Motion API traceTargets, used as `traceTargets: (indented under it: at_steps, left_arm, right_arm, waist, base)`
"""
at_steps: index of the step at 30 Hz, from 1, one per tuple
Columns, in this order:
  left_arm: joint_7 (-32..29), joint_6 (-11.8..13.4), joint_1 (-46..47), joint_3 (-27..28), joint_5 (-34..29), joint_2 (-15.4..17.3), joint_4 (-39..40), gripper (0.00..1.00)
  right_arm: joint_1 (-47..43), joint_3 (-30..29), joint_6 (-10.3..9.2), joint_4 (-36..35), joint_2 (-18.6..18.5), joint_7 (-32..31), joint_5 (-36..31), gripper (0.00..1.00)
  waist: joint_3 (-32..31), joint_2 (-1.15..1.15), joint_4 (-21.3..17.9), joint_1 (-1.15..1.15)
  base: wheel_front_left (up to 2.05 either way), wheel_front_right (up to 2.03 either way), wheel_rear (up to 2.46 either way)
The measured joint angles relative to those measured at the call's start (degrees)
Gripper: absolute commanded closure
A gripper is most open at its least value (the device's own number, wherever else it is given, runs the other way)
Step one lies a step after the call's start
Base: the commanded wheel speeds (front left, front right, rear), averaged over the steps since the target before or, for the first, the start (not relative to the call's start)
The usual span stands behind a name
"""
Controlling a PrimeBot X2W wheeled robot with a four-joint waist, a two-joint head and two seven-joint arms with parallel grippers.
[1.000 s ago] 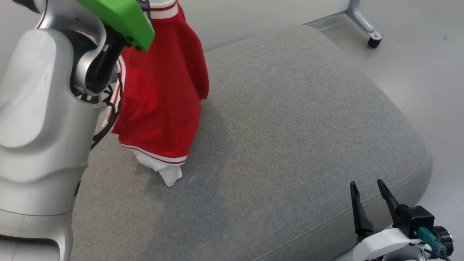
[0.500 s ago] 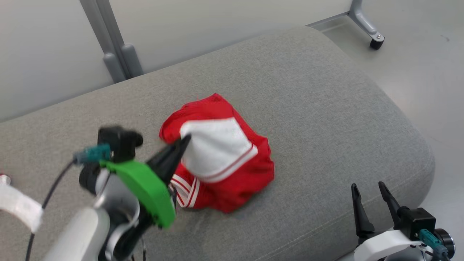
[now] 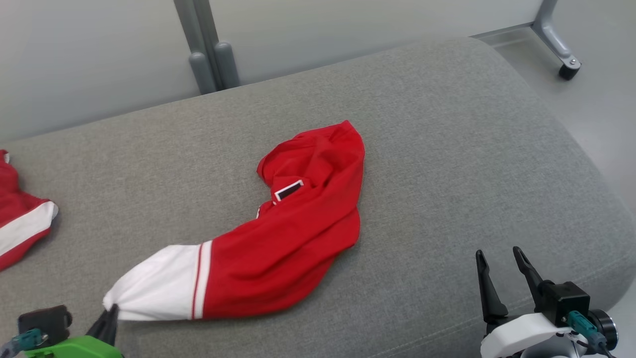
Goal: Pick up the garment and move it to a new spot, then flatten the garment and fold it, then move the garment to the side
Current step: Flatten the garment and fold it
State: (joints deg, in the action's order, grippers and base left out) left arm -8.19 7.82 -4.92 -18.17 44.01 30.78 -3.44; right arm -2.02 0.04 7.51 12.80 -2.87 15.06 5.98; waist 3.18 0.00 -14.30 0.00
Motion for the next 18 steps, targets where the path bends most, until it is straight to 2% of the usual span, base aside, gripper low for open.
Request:
traceTargets:
  at_steps: [6, 11, 15, 17, 18]
  left_arm:
    - [9.53, 0.83, 2.11, 4.15, -1.51, -0.02, -8.78, 1.00]
    - [15.12, 2.07, 3.86, 3.19, -5.58, -1.00, -13.50, 1.00]
    - [17.27, 3.05, 3.96, 2.18, -7.02, -2.41, -17.78, 1.00]
    - [17.38, 2.79, 3.86, 1.52, -6.62, -3.89, -19.64, 0.97]
    - [17.47, 2.24, 3.83, 1.31, -6.24, -4.60, -20.40, 0.82]
  right_arm:
    - [0.25, 0.19, 0.00, 0.36, 0.01, 0.00, -0.18, 0.00]
    - [0.25, 0.56, 0.00, 0.70, 0.00, 0.00, -0.35, 0.00]
    - [0.25, 0.98, 0.00, 0.88, 0.02, 0.00, -0.35, 0.00]
    - [0.14, 0.94, 0.00, 0.88, 0.02, 0.00, -0.34, 0.00]
    - [0.01, 0.89, 0.00, 0.87, 0.02, 0.00, -0.35, 0.00]
  waist:
    - [0.01, 0.00, 2.54, 0.00]
    - [-0.57, 0.00, 3.14, 0.00]
    - [-0.74, 0.00, 2.56, 0.00]
    - [-0.77, 0.00, 2.22, 0.00]
    - [-0.78, 0.00, 2.06, 0.00]
  base:
    - [0.00, 0.00, 0.00]
    - [0.00, 0.00, 0.00]
    - [0.00, 0.00, 0.00]
    - [0.00, 0.00, 0.00]
    - [0.00, 0.00, 0.00]
